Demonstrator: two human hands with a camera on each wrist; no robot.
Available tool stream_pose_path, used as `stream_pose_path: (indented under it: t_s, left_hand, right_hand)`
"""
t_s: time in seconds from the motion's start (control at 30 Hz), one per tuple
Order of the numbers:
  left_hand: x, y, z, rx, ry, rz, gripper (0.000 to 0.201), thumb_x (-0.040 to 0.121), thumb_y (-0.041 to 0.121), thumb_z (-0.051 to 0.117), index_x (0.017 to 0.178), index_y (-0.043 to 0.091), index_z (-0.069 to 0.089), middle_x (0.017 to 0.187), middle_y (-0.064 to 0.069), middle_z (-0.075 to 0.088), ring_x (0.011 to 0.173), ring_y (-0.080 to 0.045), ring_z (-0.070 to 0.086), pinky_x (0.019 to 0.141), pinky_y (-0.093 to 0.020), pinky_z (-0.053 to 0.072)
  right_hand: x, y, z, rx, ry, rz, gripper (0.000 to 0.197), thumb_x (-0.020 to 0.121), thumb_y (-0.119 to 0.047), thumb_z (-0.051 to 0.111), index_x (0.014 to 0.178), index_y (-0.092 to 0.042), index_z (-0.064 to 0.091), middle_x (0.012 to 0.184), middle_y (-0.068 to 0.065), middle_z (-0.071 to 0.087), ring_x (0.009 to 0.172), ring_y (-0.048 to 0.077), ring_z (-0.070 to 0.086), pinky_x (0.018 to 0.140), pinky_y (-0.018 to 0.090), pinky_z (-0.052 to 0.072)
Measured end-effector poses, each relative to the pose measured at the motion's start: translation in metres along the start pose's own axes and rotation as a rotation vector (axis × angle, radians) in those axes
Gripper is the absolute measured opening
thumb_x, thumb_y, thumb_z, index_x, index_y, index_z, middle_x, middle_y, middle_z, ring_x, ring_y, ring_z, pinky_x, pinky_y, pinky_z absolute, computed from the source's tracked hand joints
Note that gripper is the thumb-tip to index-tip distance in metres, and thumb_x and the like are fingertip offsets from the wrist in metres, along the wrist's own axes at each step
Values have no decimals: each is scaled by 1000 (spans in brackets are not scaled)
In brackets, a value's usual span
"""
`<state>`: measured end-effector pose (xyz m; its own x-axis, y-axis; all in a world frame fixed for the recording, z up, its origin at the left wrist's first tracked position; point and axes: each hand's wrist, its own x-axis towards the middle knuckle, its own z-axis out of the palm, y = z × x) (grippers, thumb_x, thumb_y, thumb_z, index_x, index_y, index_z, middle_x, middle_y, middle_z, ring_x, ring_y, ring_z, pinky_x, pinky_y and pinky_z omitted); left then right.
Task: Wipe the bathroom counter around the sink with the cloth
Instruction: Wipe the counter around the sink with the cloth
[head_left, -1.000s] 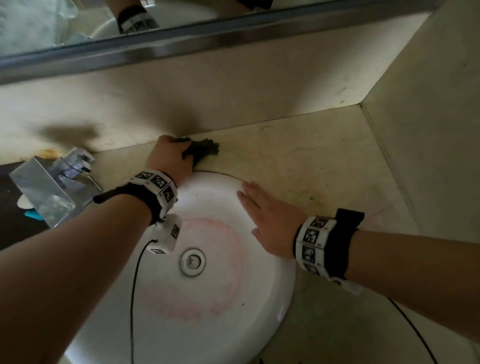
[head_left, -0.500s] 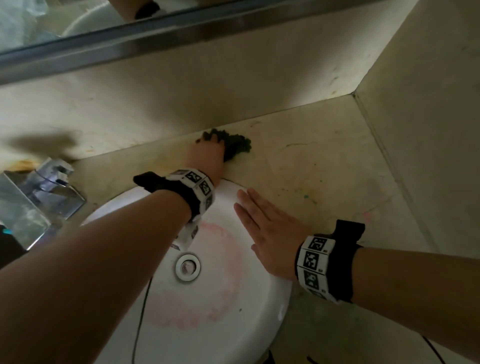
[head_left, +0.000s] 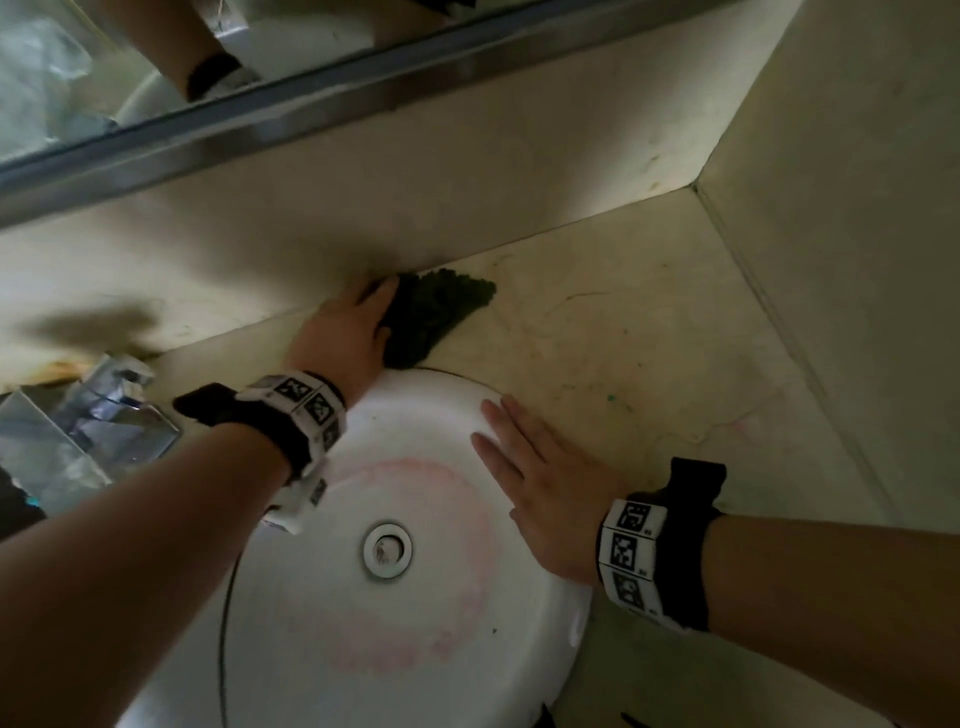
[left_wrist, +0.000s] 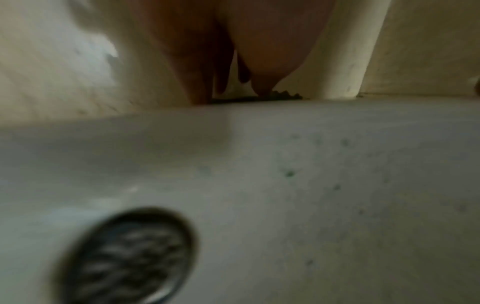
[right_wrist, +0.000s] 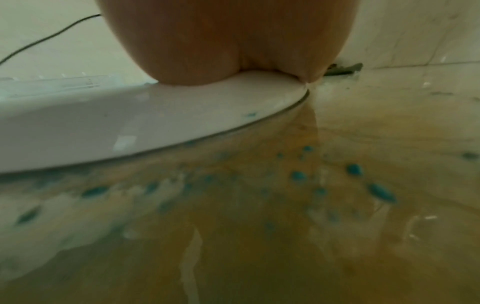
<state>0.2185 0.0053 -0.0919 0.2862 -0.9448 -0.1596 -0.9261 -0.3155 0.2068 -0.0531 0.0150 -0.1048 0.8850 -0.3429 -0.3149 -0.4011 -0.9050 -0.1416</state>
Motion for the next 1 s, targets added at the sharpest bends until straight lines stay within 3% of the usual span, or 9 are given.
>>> stream_pose_path:
  t_s: [0.1,0.13,0.2,0.33,0.4,0.47,0.6,0.83,1.0]
  left_hand:
    - [-3,-3,3,149,-69,322,57,90,6,53,143,23,40,155,-9,27,140,-36,28,110,-49,33]
    - [-1,-4,6,181,-155,327,59,93,7,50,146,26,33,158,-4,18,144,-30,20,114,-47,29]
    - [2,-9,5,200,-220,187,56,98,14,42,148,29,25,159,3,9,146,-24,17,116,-43,26]
    - [-9,-39,-6,200,-175,-25,47,96,29,46,143,28,40,155,3,27,135,-30,39,109,-44,36]
    - [-16,-51,-9,200,-111,6,42,91,25,56,133,18,55,149,-7,40,133,-33,41,108,-44,37]
    - [-20,-55,-9,160,-104,28,39,88,16,62,126,10,60,149,-14,38,135,-37,38,109,-46,36]
    - [-13,-38,-4,137,-219,2,45,95,14,51,139,10,47,157,-8,19,143,-37,19,116,-43,22]
    - [24,49,11,240,-331,222,52,100,17,36,150,20,21,160,-1,2,147,-30,1,119,-41,14]
    - [40,100,27,281,-401,493,52,99,10,35,149,21,25,160,-1,8,147,-28,4,118,-42,16]
  right_hand:
    - [0,1,0,0,7,-15,73,95,-33,37,150,-8,-3,153,17,-28,141,34,-26,112,45,-14]
    - [0,1,1,-4,3,-14,73,95,-34,38,150,-8,-1,153,17,-26,141,34,-26,112,45,-14]
    - [0,1,2,-5,2,-4,73,94,-35,41,151,-8,4,155,18,-21,142,35,-21,112,46,-12]
    - [1,2,3,14,10,-25,71,94,-32,41,151,-10,7,155,17,-22,142,34,-21,114,46,-9]
    - [1,3,5,30,15,-19,70,93,-31,42,151,-11,8,155,17,-21,143,34,-21,114,46,-9]
    - [2,3,6,34,23,-14,71,91,-30,45,151,-11,13,157,17,-17,144,35,-17,114,46,-7]
    - [4,3,9,27,43,-19,71,88,-30,49,150,-12,21,158,18,-10,145,36,-10,115,47,-2]
    - [4,2,10,28,75,-9,71,81,-36,59,144,-12,36,157,20,7,145,38,6,113,47,6]
    - [4,0,9,31,75,6,69,85,-35,55,146,-12,33,158,20,0,145,37,-1,114,45,0]
